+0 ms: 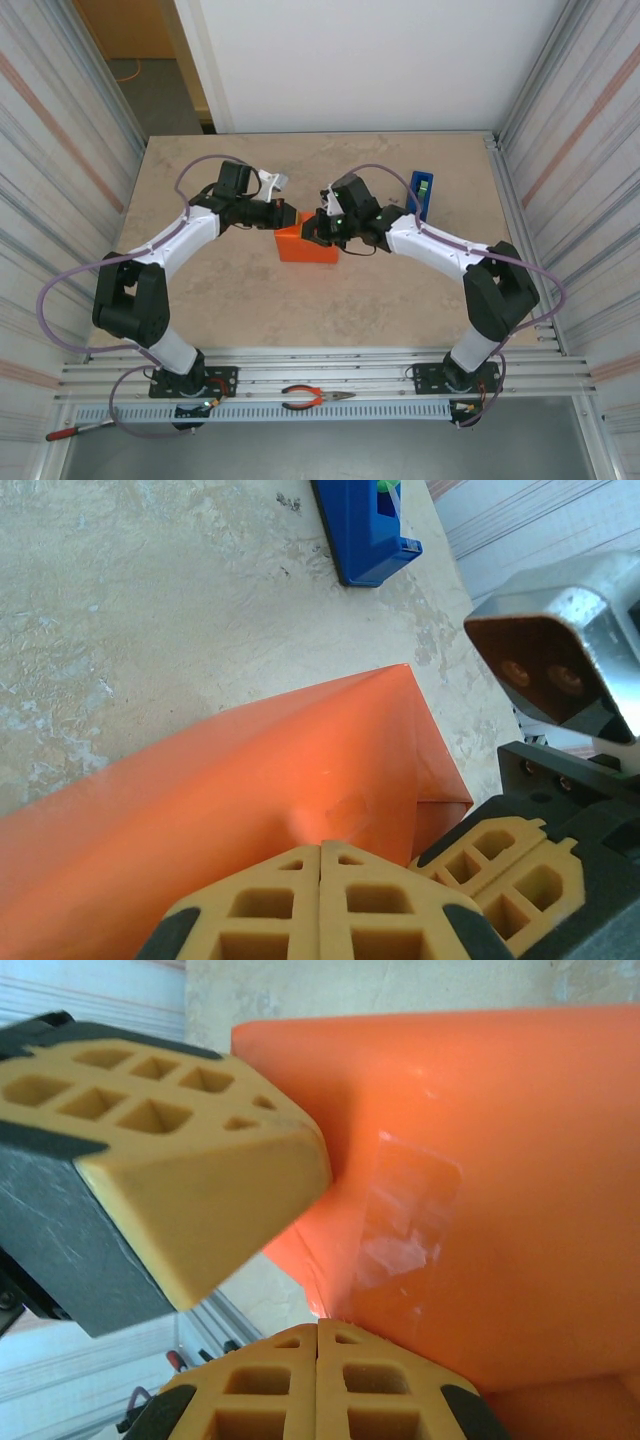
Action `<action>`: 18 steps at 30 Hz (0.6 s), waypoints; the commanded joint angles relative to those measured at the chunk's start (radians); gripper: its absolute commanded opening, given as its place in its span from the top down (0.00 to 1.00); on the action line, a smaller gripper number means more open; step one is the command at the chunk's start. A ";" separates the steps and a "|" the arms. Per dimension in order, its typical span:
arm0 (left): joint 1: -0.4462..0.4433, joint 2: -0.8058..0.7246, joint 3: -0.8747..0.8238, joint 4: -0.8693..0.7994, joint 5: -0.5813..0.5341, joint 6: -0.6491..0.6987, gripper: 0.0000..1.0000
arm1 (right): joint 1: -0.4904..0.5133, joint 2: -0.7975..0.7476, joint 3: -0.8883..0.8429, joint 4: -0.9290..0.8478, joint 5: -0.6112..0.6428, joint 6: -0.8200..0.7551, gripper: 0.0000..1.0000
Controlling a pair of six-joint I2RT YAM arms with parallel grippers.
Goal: Wrap the gift box in paper
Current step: Stick the wrapping paper to the gift box.
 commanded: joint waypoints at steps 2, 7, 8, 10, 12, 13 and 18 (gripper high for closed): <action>-0.008 0.027 -0.031 -0.038 -0.021 0.019 1.00 | 0.010 -0.042 -0.039 -0.001 0.007 -0.013 1.00; -0.008 0.028 -0.032 -0.036 -0.021 0.019 1.00 | 0.012 -0.051 -0.056 0.013 0.017 -0.006 1.00; -0.009 0.027 -0.033 -0.036 -0.021 0.020 1.00 | 0.014 -0.052 -0.059 0.016 0.018 -0.005 1.00; -0.008 0.029 -0.032 -0.036 -0.021 0.020 1.00 | 0.018 -0.059 -0.067 0.025 0.020 -0.006 1.00; -0.008 0.029 -0.034 -0.036 -0.021 0.020 1.00 | 0.021 -0.066 -0.077 0.033 0.026 -0.008 1.00; -0.008 0.029 -0.035 -0.034 -0.020 0.020 1.00 | 0.023 -0.069 -0.079 0.036 0.027 -0.009 1.00; -0.008 0.029 -0.035 -0.032 -0.019 0.020 1.00 | 0.032 -0.071 -0.089 0.039 0.046 -0.014 1.00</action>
